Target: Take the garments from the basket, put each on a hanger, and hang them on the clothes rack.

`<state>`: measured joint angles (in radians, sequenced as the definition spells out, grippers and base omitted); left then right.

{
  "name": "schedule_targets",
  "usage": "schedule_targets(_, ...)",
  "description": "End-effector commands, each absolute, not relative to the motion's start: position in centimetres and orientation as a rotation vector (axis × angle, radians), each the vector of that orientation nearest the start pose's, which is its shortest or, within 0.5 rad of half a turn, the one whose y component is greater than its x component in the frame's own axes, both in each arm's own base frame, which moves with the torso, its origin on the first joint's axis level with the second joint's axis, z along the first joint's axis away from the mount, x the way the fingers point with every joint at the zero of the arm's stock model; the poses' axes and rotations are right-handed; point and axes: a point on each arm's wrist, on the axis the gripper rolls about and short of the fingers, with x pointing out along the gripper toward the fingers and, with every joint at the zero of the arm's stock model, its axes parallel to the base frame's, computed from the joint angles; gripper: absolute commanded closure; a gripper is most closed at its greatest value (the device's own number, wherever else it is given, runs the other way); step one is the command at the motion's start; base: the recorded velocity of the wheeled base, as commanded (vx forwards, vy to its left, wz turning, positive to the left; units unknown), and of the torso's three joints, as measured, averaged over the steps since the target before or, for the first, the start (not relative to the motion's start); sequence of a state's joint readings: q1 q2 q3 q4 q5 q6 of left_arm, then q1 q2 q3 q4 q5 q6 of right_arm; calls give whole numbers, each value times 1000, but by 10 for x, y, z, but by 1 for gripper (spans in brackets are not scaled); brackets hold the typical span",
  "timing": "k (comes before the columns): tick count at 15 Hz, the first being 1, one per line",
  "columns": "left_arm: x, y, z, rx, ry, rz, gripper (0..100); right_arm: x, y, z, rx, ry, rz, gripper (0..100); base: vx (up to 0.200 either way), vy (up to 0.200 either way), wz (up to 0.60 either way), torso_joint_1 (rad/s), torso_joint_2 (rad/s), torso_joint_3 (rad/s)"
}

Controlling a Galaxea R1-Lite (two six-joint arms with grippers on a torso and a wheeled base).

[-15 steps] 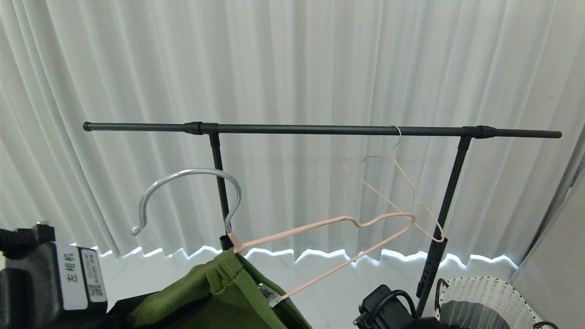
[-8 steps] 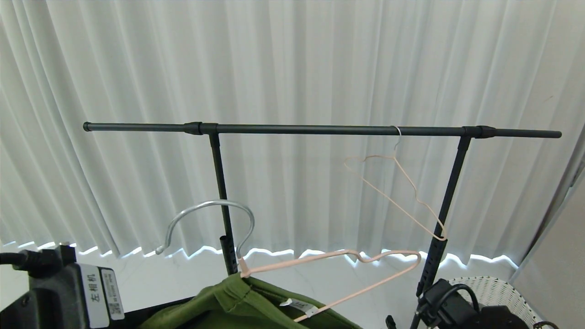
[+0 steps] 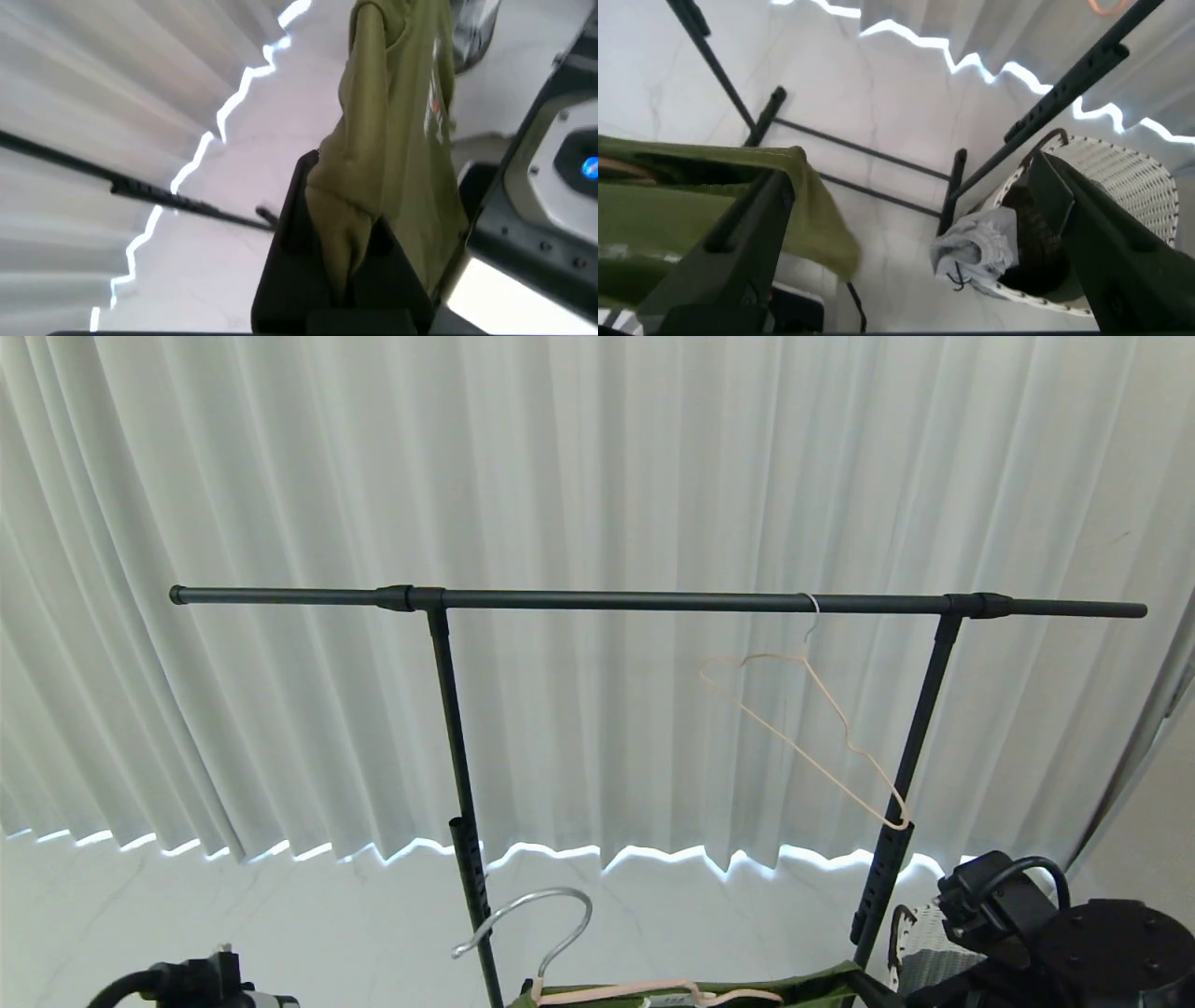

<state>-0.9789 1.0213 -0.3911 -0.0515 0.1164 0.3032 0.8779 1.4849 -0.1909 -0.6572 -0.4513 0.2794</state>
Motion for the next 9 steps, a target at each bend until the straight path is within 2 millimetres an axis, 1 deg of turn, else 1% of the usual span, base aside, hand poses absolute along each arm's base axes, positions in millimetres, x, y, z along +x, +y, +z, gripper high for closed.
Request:
schedule_targets(1,68,-95,143,630,453,-912,100,117,125,101,-102,509,349,0,0,0,0,0,0,0)
schedule_targets(3,73,-98,140,632,489,-885,100,113,123,109,-101,474,385,0,0,0,0,0,0,0)
schedule_targets(6,78,-95,141,619,499,-829,100,105,122,116,-106,442,454,0,0,0,0,0,0,0)
schedule_targets(9,80,-97,149,563,409,-828,100,88,132,120,-117,427,623,0,0,0,0,0,0,0)
